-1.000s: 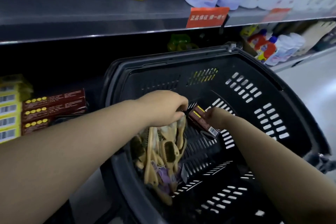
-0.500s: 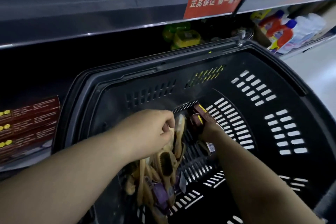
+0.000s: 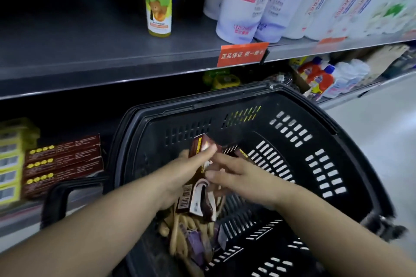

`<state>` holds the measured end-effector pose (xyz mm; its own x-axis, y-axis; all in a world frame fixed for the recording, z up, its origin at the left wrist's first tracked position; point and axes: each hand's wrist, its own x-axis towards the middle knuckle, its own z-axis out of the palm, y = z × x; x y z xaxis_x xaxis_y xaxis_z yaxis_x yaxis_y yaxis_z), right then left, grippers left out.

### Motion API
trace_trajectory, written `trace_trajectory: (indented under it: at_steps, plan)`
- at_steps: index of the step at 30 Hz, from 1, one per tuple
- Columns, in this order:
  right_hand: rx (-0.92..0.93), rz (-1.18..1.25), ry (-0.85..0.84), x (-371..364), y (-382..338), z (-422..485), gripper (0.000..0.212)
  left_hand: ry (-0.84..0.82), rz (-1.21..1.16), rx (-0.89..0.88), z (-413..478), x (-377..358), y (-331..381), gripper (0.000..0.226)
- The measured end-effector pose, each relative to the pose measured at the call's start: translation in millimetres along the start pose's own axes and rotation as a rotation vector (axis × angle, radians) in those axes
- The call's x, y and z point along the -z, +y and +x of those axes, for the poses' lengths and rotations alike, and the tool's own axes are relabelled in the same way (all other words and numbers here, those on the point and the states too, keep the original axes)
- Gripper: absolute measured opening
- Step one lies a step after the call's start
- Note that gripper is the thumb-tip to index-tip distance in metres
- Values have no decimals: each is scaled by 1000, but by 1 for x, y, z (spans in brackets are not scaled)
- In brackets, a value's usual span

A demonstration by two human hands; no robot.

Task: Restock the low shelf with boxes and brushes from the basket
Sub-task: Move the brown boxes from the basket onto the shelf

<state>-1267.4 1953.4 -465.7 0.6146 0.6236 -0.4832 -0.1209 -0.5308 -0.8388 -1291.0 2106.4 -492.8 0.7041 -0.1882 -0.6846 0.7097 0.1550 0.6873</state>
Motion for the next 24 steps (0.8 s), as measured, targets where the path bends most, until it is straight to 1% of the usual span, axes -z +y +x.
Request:
trace_trajectory:
  at_steps: [2,4,5,6,7,9,10,11,12,13,14,15,16,18,21,22,24]
  plan:
    - [58,78,-3,2,-3,-4,18,35,-91,-34,0,0,0,71]
    - [65,307,24,18,3,3,25,98,-114,-67,3,0,-3,49]
    - [50,391,74,29,12,11,28,126,-121,-74,6,1,-3,37]
    - [12,425,160,41,23,22,30,148,-120,-73,9,3,-3,27]
    - [-47,398,267,54,38,34,29,168,-107,-69,12,5,-3,23]
    - [-215,219,452,75,71,61,22,212,-64,-79,19,10,-2,23]
    - [-302,49,489,85,89,73,17,230,-54,-93,23,13,-1,24]
    - [-385,-167,473,94,108,84,14,243,-52,-103,27,15,-1,25]
    - [-463,-369,431,100,124,92,19,256,-51,-110,30,17,-2,26]
    - [-530,-543,398,104,140,99,34,271,-43,-115,32,18,-3,28]
    - [-604,-619,390,106,154,104,50,280,-26,-119,33,19,-4,29]
    - [-671,-622,411,107,168,110,60,281,-8,-124,34,19,-6,29]
    - [-707,-613,434,107,181,116,63,275,6,-130,35,20,-9,28]
    - [-738,-626,442,100,199,125,58,250,27,-136,33,19,-13,27]
    - [-764,-807,461,85,223,130,41,222,80,-135,30,16,-15,26]
    - [-766,-872,422,82,226,132,39,219,90,-133,30,15,-15,25]
    - [-735,-795,323,81,221,136,41,225,104,-133,30,16,-15,23]
